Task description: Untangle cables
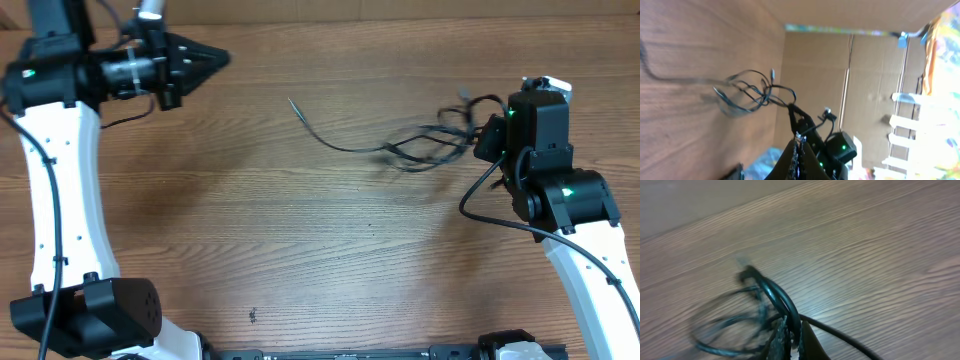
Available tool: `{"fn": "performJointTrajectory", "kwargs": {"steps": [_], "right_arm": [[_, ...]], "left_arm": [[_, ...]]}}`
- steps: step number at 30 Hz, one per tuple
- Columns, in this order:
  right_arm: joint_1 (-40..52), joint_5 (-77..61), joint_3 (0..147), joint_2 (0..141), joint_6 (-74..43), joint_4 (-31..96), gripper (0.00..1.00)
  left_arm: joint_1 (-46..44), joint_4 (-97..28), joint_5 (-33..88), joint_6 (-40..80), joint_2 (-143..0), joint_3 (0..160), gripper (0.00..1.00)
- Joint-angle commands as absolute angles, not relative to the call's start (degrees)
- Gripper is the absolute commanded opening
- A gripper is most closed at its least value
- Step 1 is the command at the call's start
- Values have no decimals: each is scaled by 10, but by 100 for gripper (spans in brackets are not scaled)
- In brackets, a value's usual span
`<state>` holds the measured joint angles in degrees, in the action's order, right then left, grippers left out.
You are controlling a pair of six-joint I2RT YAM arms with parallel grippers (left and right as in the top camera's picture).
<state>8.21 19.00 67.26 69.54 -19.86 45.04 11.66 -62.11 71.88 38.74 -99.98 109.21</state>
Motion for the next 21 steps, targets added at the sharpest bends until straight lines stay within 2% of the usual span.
{"fn": "performJointTrajectory", "kwargs": {"steps": [1, 6, 13, 19, 20, 21], "right_arm": [[74, 193, 676, 691, -209, 440, 4], [74, 62, 676, 691, -205, 416, 4], [74, 35, 676, 691, -205, 410, 4], [74, -72, 676, 691, -190, 375, 4], [74, -67, 676, 691, -187, 373, 22], [74, -52, 676, 691, -186, 375, 54]], "left_arm": [[133, -636, 724, 349, -981, 1104, 4], [111, -691, 638, 312, -981, 1104, 4], [48, -748, 488, 284, -981, 1104, 4], [-55, -749, 364, 271, -981, 1104, 4], [-67, -749, 355, 268, -981, 1104, 4], [-84, -750, 340, 267, -981, 1104, 4]]}}
